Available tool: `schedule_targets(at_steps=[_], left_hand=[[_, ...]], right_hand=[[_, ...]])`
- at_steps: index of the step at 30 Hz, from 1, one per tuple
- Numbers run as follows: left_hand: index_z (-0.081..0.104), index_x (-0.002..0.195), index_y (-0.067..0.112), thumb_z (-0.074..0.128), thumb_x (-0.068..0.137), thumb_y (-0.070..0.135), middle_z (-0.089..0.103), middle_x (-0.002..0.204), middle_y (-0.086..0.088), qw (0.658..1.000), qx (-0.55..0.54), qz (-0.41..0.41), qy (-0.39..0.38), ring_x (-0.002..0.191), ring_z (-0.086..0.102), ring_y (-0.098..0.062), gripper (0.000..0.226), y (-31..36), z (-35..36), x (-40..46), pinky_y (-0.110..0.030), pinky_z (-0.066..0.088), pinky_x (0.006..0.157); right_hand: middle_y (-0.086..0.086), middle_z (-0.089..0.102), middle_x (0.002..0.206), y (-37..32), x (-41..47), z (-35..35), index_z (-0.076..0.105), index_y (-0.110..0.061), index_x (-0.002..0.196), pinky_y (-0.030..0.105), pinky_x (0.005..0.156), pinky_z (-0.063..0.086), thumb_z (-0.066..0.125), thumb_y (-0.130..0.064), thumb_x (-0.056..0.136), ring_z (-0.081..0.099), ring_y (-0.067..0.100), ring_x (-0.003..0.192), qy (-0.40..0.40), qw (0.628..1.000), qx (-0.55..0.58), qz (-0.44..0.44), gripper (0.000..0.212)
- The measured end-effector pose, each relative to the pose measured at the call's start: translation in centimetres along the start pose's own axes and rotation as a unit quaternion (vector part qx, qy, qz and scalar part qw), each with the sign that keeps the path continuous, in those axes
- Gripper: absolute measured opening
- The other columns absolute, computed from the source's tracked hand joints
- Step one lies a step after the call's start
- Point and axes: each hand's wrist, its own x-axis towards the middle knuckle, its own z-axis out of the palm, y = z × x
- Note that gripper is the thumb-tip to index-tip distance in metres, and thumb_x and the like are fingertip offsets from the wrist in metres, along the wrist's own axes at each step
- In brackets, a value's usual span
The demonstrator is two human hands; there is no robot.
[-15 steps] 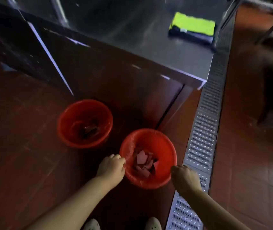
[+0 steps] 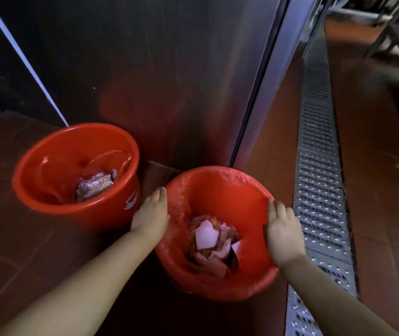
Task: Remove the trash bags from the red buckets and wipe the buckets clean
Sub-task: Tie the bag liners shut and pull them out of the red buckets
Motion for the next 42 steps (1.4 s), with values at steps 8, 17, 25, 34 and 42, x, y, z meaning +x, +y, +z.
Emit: schedule_targets(at_steps=[8,17,25,34,42], left_hand=[[0.061,0.1,0.007,0.048,0.091,0.013,0.056,0.103,-0.012,0.994,0.02,0.0,0.108,0.099,0.059,-0.032,0.017,0.0,0.9,0.6,-0.039,0.045,0.078],[0.056,0.054,0.003,0.069,0.06,-0.006,0.057,0.058,-0.013,0.981,0.023,0.126,0.148,0.051,0.06,-0.033,0.017,2.5,0.8,-1.3,-0.028,0.038,0.042],[0.069,0.101,0.018,0.055,0.082,0.044,0.068,0.102,-0.004,0.958,0.027,0.265,0.109,0.099,0.062,-0.027,0.035,4.8,0.8,-3.3,-0.033,0.041,0.085],[0.053,0.111,0.011,0.056,0.091,0.023,0.055,0.115,-0.007,0.994,0.022,-0.024,0.103,0.106,0.057,-0.025,0.023,0.4,-0.1,-2.6,-0.036,0.048,0.081],[0.058,0.067,0.008,0.044,0.081,0.04,0.066,0.071,-0.011,0.953,-0.256,0.089,0.137,0.075,0.063,-0.032,0.037,4.6,-5.8,-2.5,-0.038,0.048,0.064]], right_hand=[[0.018,0.052,0.068,1.4,0.0,0.8,0.056,0.003,0.061,0.038,0.04,0.047,0.068,0.019,0.052,0.055,0.038,0.061,0.038,0.997,0.041,0.051,0.022],[0.025,0.059,0.093,0.1,0.0,0.9,0.059,0.008,0.092,0.044,0.071,0.051,0.051,0.014,0.076,0.059,0.04,0.089,-0.008,0.994,0.091,0.053,0.019],[0.014,0.06,0.071,-1.6,-1.0,-0.5,0.062,-0.005,0.074,0.036,0.052,0.048,0.078,-0.018,0.069,0.059,0.032,0.063,0.049,0.995,0.079,-0.024,0.021],[0.012,0.065,0.103,1.2,-4.2,-0.8,0.044,-0.009,0.108,0.036,0.073,0.047,0.04,-0.04,0.097,0.063,0.032,0.097,-0.08,0.977,0.084,0.179,0.033],[0.023,0.06,0.094,1.3,-2.6,-3.5,0.056,-0.003,0.089,0.04,0.074,0.043,0.046,-0.025,0.096,0.057,0.04,0.093,0.038,0.951,0.243,0.186,0.025]])
